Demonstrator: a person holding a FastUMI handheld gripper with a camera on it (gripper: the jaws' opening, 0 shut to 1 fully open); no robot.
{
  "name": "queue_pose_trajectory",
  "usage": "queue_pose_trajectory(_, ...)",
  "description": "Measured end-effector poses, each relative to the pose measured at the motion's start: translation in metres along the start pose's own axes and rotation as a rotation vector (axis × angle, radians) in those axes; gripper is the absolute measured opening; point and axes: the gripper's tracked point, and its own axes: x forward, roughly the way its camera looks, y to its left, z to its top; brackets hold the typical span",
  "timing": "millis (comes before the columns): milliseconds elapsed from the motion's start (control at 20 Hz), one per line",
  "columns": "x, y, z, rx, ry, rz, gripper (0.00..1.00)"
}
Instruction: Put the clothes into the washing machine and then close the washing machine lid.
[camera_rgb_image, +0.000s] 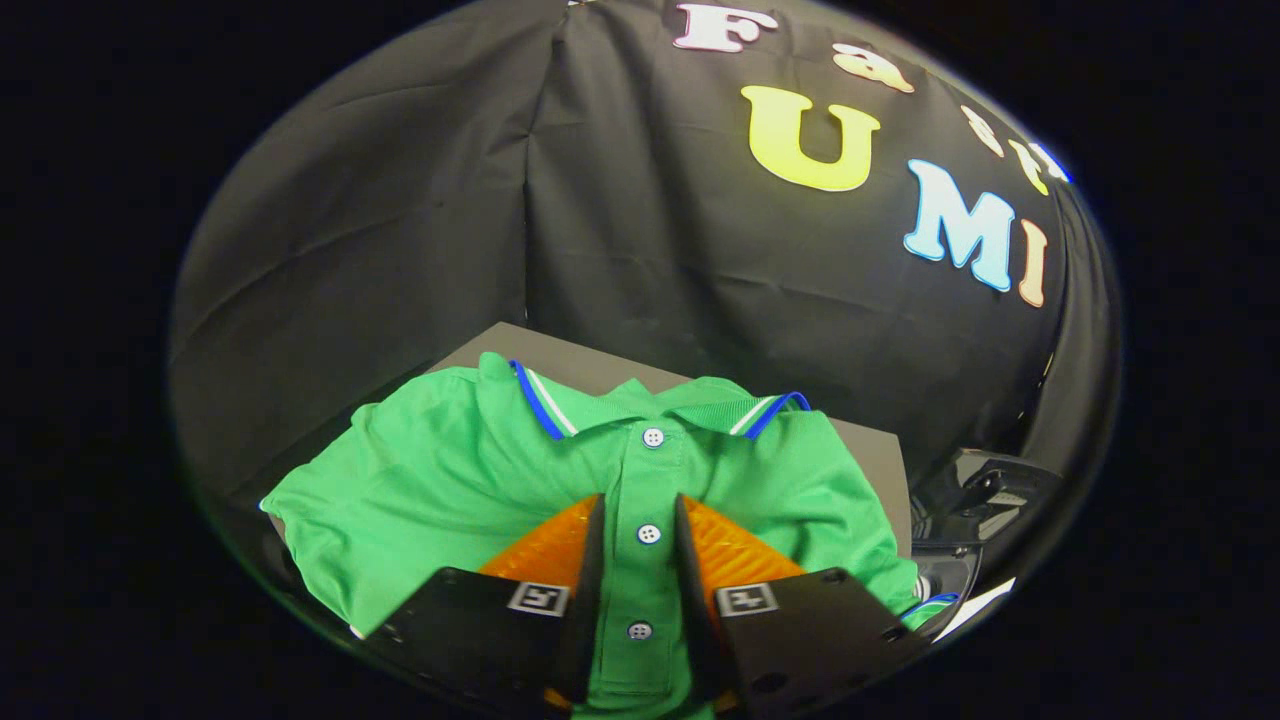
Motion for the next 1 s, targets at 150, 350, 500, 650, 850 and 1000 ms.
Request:
queue_pose_trajectory(150,-0.010,0.000,0.002,-0.068,-0.043,-0.027,0.10)
queue_pose_trajectory(350,-0.007,0.001,0.000,-0.062,-0.057,-0.008,0.01)
queue_pose_trajectory(500,-0.015,-0.001,0.009,-0.058,-0.078,0.003,0.01)
queue_pose_trajectory(650,-0.029,-0.001,0.018,-0.079,-0.109,-0.001,0.01)
queue_pose_trajectory(850,-0.056,-0.005,0.036,-0.037,-0.166,0.027,0.01)
queue_pose_trajectory(1000,-0.081,-0.017,0.054,-0.012,-0.205,0.038,0.01)
